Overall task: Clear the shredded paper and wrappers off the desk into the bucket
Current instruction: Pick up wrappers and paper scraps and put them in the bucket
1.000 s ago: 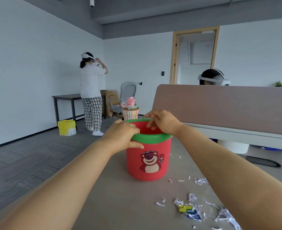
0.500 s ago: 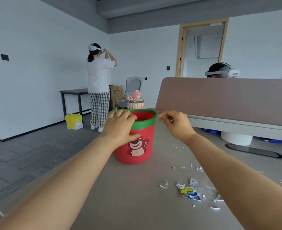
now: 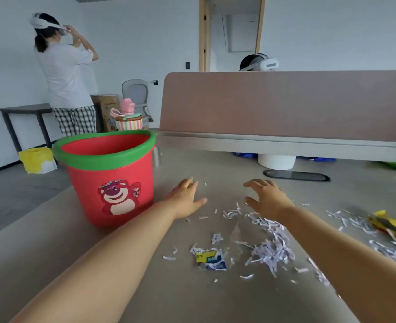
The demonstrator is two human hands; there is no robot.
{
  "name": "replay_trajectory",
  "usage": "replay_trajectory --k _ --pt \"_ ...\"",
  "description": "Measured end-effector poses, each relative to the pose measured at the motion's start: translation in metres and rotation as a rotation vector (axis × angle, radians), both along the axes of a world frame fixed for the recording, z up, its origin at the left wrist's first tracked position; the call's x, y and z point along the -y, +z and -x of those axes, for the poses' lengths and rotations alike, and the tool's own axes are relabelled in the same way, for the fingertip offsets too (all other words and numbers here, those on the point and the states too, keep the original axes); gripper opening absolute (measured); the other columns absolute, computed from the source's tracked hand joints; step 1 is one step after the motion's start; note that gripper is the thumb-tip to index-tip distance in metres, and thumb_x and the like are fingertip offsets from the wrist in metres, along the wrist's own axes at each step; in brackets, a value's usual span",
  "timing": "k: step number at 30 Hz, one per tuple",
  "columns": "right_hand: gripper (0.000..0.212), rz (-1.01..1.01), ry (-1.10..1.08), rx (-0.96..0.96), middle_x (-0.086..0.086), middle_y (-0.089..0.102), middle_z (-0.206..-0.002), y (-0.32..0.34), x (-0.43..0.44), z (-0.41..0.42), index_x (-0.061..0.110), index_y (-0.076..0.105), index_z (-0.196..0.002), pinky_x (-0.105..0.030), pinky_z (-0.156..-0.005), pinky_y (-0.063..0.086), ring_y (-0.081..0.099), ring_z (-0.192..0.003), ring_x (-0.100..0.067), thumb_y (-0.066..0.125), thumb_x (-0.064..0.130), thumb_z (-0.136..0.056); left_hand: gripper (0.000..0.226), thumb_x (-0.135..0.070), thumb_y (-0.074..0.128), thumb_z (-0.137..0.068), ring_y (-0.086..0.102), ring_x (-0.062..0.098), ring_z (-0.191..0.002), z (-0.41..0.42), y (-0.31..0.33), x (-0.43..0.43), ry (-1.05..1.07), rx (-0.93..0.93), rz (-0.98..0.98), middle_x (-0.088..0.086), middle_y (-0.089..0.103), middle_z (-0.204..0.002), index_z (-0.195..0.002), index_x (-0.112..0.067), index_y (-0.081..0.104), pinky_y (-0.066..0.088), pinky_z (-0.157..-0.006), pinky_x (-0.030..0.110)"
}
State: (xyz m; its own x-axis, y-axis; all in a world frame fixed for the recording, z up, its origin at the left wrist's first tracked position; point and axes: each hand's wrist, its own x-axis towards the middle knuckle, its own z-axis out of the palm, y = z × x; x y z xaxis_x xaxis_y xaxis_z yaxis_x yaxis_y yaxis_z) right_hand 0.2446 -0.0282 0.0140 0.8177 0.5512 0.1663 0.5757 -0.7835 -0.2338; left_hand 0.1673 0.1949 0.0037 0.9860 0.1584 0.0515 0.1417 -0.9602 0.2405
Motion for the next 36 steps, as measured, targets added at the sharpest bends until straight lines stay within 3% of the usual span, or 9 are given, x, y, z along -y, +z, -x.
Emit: replay_trajectory --k 6,11,18,22,25,28,30,33,36 --pt "0.063 0.009 -0.074 -0.010 0.004 0.018 -0.155 -0.004 0.010 -0.055 0.034 0.025 -0.140 -0.047 -0.115 0.019 0.011 -0.143 -0.024 0.045 0.055 -0.084 0.074 -0.059 0.031 -0.089 -0.014 0.024 -0.144 -0.075 -0.004 -0.005 0.066 -0.143 0.081 0.005 -0.013 -0.157 -0.146 -0.023 0.000 0.000 -0.119 0.042" --pt "0.075 0.198 -0.050 -0.183 0.007 -0.002 -0.157 -0.012 -0.013 -0.085 0.039 0.005 -0.143 -0.049 -0.118 0.003 -0.004 -0.145 -0.020 0.030 0.071 -0.080 0.073 -0.062 0.023 -0.089 -0.011 0.023 -0.145 -0.095 -0.016 -0.004 0.001 -0.221 -0.078 0.007 -0.010 -0.157 -0.146 -0.023 -0.001 -0.003 -0.118 0.042" --pt "0.067 0.300 0.075 -0.222 0.000 -0.003 -0.158 -0.014 -0.005 -0.052 0.023 0.003 -0.145 -0.040 -0.118 0.001 -0.004 -0.145 -0.017 0.022 0.058 -0.091 0.065 -0.045 0.021 -0.097 -0.010 0.016 -0.144 -0.052 -0.002 0.024 -0.187 -0.295 -0.101 0.006 -0.010 -0.157 -0.145 -0.010 -0.003 -0.002 -0.119 0.032" --pt "0.058 0.192 0.145 -0.338 0.000 0.006 -0.157 -0.006 0.016 -0.007 0.017 0.014 -0.145 -0.035 -0.119 0.005 0.007 -0.145 -0.018 0.026 0.045 -0.095 0.057 -0.037 0.020 -0.099 -0.008 0.015 -0.144 -0.010 0.001 0.050 -0.211 -0.288 0.027 0.006 -0.007 -0.157 -0.146 -0.009 0.002 -0.004 -0.116 0.029" --pt "0.049 0.020 0.178 -0.428 0.003 0.020 -0.155 -0.003 0.036 0.031 0.021 0.029 -0.141 -0.030 -0.119 0.009 0.019 -0.142 -0.016 0.032 0.040 -0.096 0.051 -0.034 0.021 -0.099 -0.001 0.011 -0.144 0.028 0.001 0.066 -0.218 -0.229 0.242 0.000 0.001 -0.157 -0.145 -0.013 0.010 -0.003 -0.115 0.024" --pt "0.043 -0.022 0.227 -0.441 0.007 0.026 -0.152 -0.003 0.053 0.066 0.021 0.035 -0.138 -0.021 -0.115 0.011 0.025 -0.140 -0.011 0.035 0.033 -0.096 0.049 -0.036 0.022 -0.099 0.009 0.009 -0.143 0.065 0.000 0.078 -0.227 -0.187 0.451 -0.004 0.009 -0.156 -0.145 -0.020 0.016 0.003 -0.115 0.025" --pt "0.041 -0.037 0.249 -0.449 0.009 0.032 -0.149 -0.005 0.062 0.085 0.022 0.039 -0.137 -0.017 -0.110 0.016 0.030 -0.137 -0.010 0.037 0.030 -0.096 0.051 -0.044 0.018 -0.097 0.011 0.009 -0.143 0.088 0.000 0.085 -0.242 -0.207 0.490 -0.006 0.009 -0.157 -0.145 -0.026 0.016 0.005 -0.117 0.028" --pt "0.038 -0.001 0.255 -0.400 0.005 0.046 -0.141 -0.002 0.077 0.108 0.026 0.044 -0.133 -0.021 -0.106 0.026 0.043 -0.128 -0.013 0.038 0.030 -0.096 0.054 -0.051 0.009 -0.093 0.015 0.011 -0.142 0.116 0.003 0.096 -0.240 -0.258 0.493 -0.013 0.015 -0.153 -0.144 -0.034 0.017 0.008 -0.115 0.030" --pt "0.033 -0.125 0.259 -0.346 -0.001 0.057 -0.131 0.004 0.089 0.126 0.026 0.052 -0.127 -0.029 -0.106 0.035 0.052 -0.119 -0.018 0.041 0.025 -0.096 0.060 -0.060 0.021 -0.089 0.020 0.011 -0.141 0.134 0.004 0.102 -0.221 -0.234 0.460 -0.009 0.018 -0.154 -0.144 -0.036 0.015 0.012 -0.117 0.031"
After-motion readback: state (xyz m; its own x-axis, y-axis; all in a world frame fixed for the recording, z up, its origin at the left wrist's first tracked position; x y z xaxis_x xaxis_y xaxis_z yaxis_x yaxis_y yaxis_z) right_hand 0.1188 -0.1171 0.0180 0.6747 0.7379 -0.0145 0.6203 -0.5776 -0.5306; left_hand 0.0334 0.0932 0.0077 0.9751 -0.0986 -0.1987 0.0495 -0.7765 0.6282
